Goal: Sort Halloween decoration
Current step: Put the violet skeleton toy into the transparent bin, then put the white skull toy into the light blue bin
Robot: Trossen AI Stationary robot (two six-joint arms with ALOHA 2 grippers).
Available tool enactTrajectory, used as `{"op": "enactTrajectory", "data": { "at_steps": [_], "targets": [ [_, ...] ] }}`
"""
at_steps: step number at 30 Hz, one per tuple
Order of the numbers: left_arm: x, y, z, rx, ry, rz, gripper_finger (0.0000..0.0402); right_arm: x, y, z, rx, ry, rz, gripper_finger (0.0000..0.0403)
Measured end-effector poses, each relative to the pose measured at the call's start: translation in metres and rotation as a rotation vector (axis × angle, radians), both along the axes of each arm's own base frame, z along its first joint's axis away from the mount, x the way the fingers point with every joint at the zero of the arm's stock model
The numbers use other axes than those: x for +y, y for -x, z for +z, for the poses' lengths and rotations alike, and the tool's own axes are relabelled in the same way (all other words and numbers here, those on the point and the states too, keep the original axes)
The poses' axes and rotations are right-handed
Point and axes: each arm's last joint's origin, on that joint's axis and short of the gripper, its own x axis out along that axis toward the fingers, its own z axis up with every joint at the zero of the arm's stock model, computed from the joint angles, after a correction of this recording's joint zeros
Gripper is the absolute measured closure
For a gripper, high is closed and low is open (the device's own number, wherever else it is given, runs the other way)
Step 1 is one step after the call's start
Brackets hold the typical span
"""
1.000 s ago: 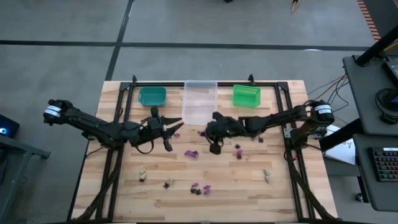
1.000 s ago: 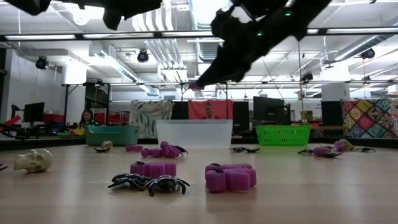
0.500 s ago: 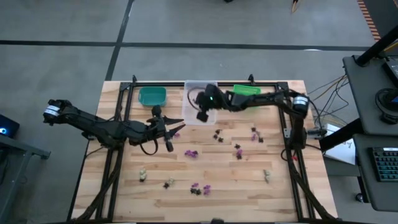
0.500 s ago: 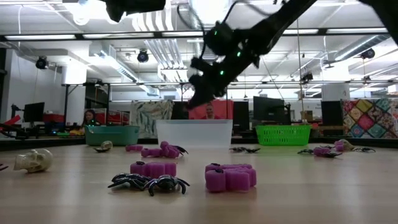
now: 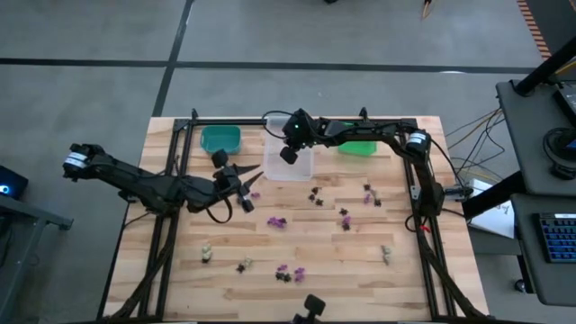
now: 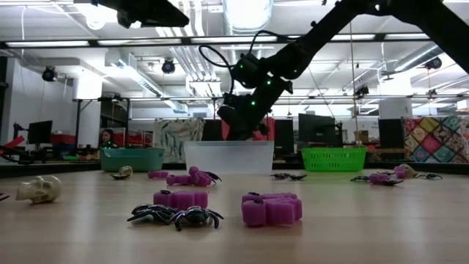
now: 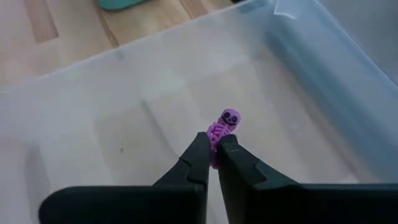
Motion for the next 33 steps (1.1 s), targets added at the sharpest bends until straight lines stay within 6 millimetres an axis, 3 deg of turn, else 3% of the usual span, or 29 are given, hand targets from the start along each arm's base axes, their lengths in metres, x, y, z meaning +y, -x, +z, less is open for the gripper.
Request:
{"op": "enactTrajectory", "data": {
  "at_steps": [10, 18, 24, 33],
  "targets": [
    [-0.001, -0.002, -0.003, -0.012, 0.038, 0.006, 0.0324, -0.001, 0.003, 0.006, -0.002, 0.0, -0.008, 0.0298],
    [0.0, -0.001, -0.009, -0.029, 0.146, 0.028, 0.0324, 0.01, 0.016, 0.049, -0.027, 0.022, 0.008, 0.0296],
    [0.001, 0.004, -0.022, 0.028, 0.246, 0.074, 0.0324, 0.046, 0.043, 0.088, 0.045, 0.0, 0.074, 0.0299],
    [0.004, 0.017, -0.045, 0.101, 0.485, 0.195, 0.0324, 0.123, 0.085, 0.102, -0.019, -0.02, 0.195, 0.0319]
  ]
}}
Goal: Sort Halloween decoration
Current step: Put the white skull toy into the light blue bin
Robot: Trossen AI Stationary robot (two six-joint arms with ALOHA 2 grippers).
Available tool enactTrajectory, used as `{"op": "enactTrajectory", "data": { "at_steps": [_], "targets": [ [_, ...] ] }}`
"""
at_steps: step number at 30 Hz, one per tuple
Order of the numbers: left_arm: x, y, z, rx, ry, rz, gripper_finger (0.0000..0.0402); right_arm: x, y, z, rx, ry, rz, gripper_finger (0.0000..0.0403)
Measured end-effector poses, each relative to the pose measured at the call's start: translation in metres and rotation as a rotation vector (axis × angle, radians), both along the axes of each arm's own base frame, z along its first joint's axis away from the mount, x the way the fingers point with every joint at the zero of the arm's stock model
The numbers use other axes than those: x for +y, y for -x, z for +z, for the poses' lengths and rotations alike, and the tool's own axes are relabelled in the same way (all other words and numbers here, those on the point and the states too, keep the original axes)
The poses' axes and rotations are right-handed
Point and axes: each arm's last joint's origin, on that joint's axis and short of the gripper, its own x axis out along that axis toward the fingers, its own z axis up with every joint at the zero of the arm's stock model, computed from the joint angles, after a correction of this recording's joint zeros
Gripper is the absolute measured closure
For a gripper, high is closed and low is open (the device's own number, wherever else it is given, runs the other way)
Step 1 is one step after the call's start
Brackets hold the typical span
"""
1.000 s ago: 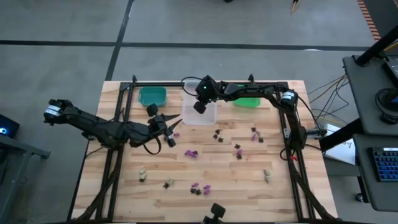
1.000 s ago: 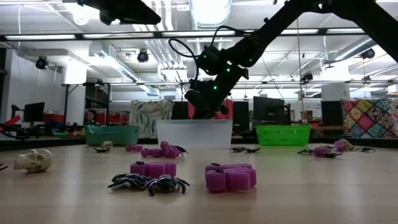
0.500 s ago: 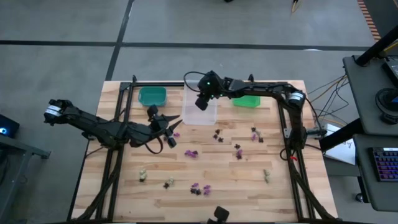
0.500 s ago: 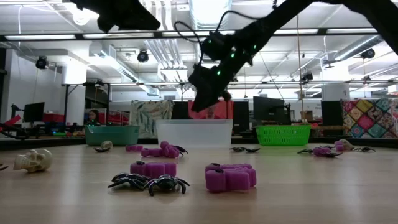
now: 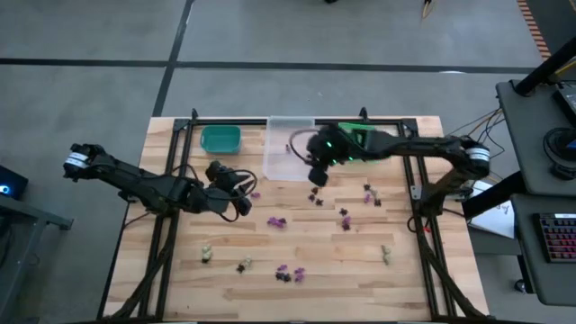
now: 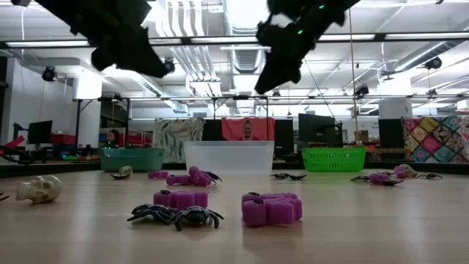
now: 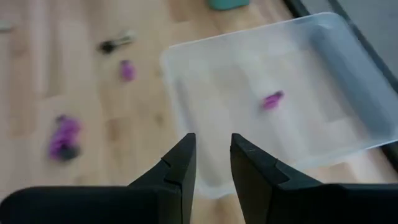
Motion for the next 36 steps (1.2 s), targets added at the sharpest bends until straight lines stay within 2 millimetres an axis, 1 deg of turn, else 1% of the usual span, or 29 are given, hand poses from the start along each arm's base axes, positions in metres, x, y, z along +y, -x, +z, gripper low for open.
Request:
{"op": "enactTrajectory", "data": {
  "at_steps": [3, 6, 11, 13, 15, 19, 21, 23, 28, 36],
  "targets": [
    [0.001, 0.004, -0.005, 0.003, 0.08, 0.047, 0.0324, 0.02, 0.011, 0.0, -0.053, -0.011, 0.034, 0.0324],
    [0.001, 0.007, -0.008, 0.015, 0.162, 0.062, 0.0324, 0.032, 0.02, 0.002, -0.133, -0.011, 0.054, 0.0328],
    [-0.002, 0.01, -0.014, 0.046, 0.341, 0.048, 0.0324, 0.037, 0.028, 0.008, -0.227, -0.004, 0.057, 0.0331],
    [-0.002, 0.012, -0.016, 0.062, 0.414, 0.073, 0.0324, 0.037, 0.029, 0.01, -0.234, -0.006, 0.056, 0.033],
    [-0.001, 0.017, -0.02, 0.087, 0.467, 0.138, 0.0324, 0.037, 0.03, 0.01, -0.235, -0.005, 0.057, 0.0328],
    [0.006, 0.027, -0.026, 0.111, 0.557, 0.319, 0.0324, 0.037, 0.029, 0.009, -0.231, -0.004, 0.059, 0.0331],
    [0.008, 0.029, -0.028, 0.122, 0.6, 0.357, 0.0324, 0.037, 0.028, 0.007, -0.226, -0.005, 0.058, 0.0334],
    [0.009, 0.029, -0.028, 0.123, 0.612, 0.37, 0.0324, 0.037, 0.028, 0.007, -0.217, -0.004, 0.06, 0.0335],
    [0.013, 0.026, -0.03, 0.099, 0.562, 0.412, 0.0324, 0.037, 0.028, 0.006, -0.216, 0.001, 0.065, 0.0333],
    [0.018, 0.013, -0.052, 0.201, 0.509, 0.483, 0.0318, 0.037, 0.028, 0.006, -0.215, 0.009, 0.072, 0.0335]
  ]
}}
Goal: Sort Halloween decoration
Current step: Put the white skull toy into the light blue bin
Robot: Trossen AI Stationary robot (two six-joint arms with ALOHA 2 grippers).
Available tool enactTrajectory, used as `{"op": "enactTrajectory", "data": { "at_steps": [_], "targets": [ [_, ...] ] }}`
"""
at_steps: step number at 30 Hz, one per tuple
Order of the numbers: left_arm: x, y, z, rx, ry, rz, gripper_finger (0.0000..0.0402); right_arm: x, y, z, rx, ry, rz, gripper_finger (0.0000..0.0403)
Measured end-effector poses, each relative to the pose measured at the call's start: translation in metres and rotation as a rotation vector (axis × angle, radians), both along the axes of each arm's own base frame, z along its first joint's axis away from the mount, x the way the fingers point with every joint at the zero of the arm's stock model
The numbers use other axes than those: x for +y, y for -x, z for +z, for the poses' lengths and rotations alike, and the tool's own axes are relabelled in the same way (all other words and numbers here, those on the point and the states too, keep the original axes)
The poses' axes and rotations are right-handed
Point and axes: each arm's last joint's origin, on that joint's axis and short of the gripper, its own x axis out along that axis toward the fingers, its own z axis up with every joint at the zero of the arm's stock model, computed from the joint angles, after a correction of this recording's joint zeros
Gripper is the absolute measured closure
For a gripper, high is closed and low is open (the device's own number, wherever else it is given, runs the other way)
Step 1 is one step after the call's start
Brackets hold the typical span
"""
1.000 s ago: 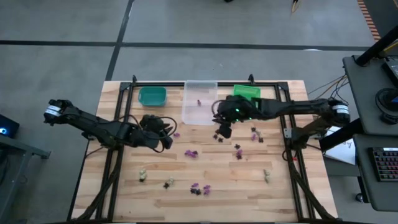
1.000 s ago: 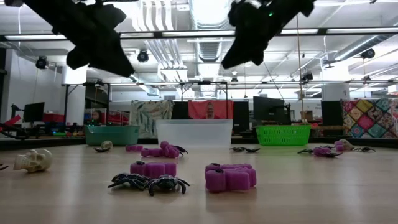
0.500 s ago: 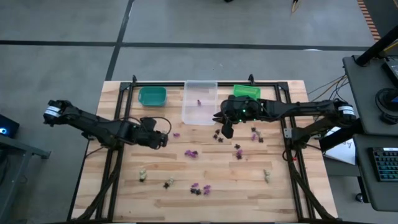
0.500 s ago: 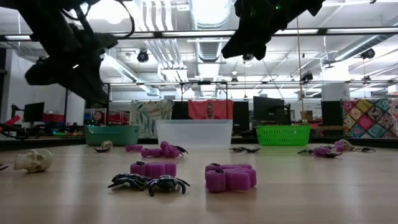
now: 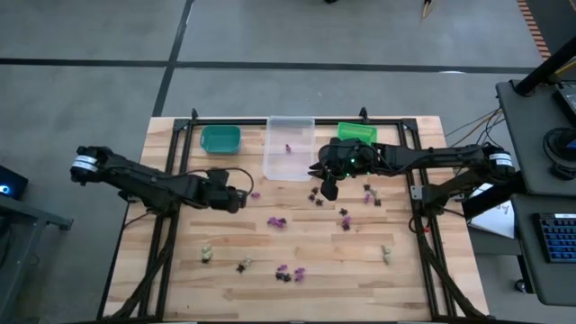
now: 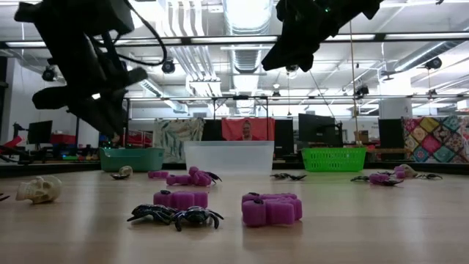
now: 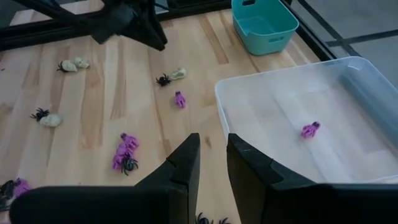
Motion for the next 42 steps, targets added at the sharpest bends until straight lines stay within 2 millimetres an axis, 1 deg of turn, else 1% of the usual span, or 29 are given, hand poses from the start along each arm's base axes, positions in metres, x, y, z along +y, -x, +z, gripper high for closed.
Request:
{"op": "enactTrajectory", "data": {
  "at_steps": [4, 11, 15, 18, 22, 27, 32, 42],
  "targets": [
    [0.0, -0.005, -0.007, 0.041, -0.022, 0.005, 0.0296, 0.0, 0.0, 0.0, 0.0, 0.0, 0.0, 0.0335],
    [0.001, -0.013, -0.016, 0.064, -0.041, 0.019, 0.0231, 0.0, 0.0, 0.0, 0.001, -0.007, -0.003, 0.0335],
    [0.001, -0.018, -0.023, 0.082, -0.062, 0.023, 0.0208, 0.001, 0.004, 0.003, 0.059, -0.032, -0.014, 0.0339],
    [0.002, -0.021, -0.026, 0.075, -0.08, 0.028, 0.0206, 0.001, 0.006, 0.01, 0.092, -0.044, -0.02, 0.0339],
    [0.003, -0.024, -0.032, 0.089, -0.086, 0.037, 0.0206, 0.001, 0.007, 0.013, 0.112, -0.05, -0.023, 0.034],
    [0.002, -0.031, -0.043, 0.094, -0.088, 0.037, 0.0206, 0.001, 0.007, 0.013, 0.112, -0.05, -0.022, 0.0339],
    [0.003, -0.033, -0.052, 0.131, -0.093, 0.044, 0.0206, 0.001, 0.007, 0.013, 0.113, -0.05, -0.022, 0.0339],
    [0.005, -0.039, -0.066, 0.148, -0.113, 0.059, 0.0207, 0.001, 0.007, 0.013, 0.113, -0.054, -0.026, 0.034]
  ]
}}
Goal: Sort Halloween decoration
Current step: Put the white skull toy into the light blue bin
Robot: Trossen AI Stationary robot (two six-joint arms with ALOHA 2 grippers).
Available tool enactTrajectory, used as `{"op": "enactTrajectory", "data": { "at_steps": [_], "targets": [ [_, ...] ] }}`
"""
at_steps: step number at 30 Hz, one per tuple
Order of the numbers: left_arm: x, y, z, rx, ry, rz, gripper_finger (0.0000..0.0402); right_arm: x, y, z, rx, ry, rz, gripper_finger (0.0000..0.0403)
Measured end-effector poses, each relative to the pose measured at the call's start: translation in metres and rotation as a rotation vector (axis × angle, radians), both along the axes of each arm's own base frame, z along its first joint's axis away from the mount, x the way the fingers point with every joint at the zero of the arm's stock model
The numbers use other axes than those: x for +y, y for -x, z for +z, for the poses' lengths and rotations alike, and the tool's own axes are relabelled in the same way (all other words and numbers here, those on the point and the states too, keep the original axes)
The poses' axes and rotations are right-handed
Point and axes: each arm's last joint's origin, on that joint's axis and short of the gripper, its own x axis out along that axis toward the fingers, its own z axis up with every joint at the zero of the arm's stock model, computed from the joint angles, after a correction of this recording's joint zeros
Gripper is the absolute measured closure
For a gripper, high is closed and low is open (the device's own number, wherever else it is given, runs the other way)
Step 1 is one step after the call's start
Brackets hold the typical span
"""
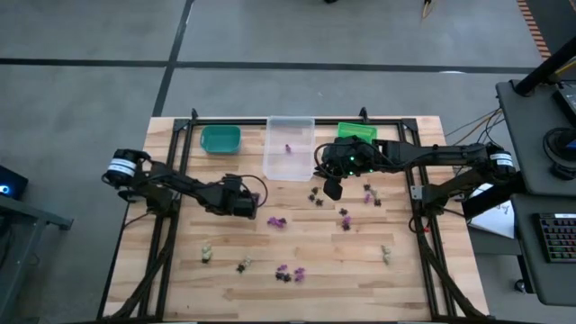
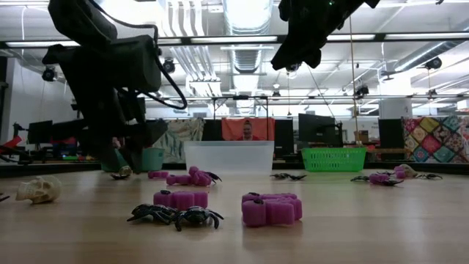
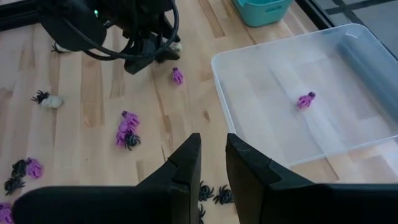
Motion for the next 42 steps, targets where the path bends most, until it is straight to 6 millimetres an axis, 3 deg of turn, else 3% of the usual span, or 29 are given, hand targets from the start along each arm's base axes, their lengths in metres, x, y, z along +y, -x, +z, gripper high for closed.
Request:
{"op": "enactTrajectory", "data": {
  "at_steps": [22, 31, 42],
  "targets": [
    [0.0, 0.0, -0.002, 0.012, 0.009, 0.001, 0.0316, 0.0, 0.0, 0.0, 0.001, -0.001, 0.0, 0.0347],
    [0.0, 0.001, 0.0, 0.013, 0.014, -0.003, 0.0324, 0.0, 0.001, -0.004, 0.01, -0.01, -0.007, 0.0346],
    [0.001, 0.014, 0.033, -0.015, 0.022, -0.065, 0.0325, 0.0, 0.001, -0.004, 0.011, -0.017, -0.013, 0.0346]
  ]
}}
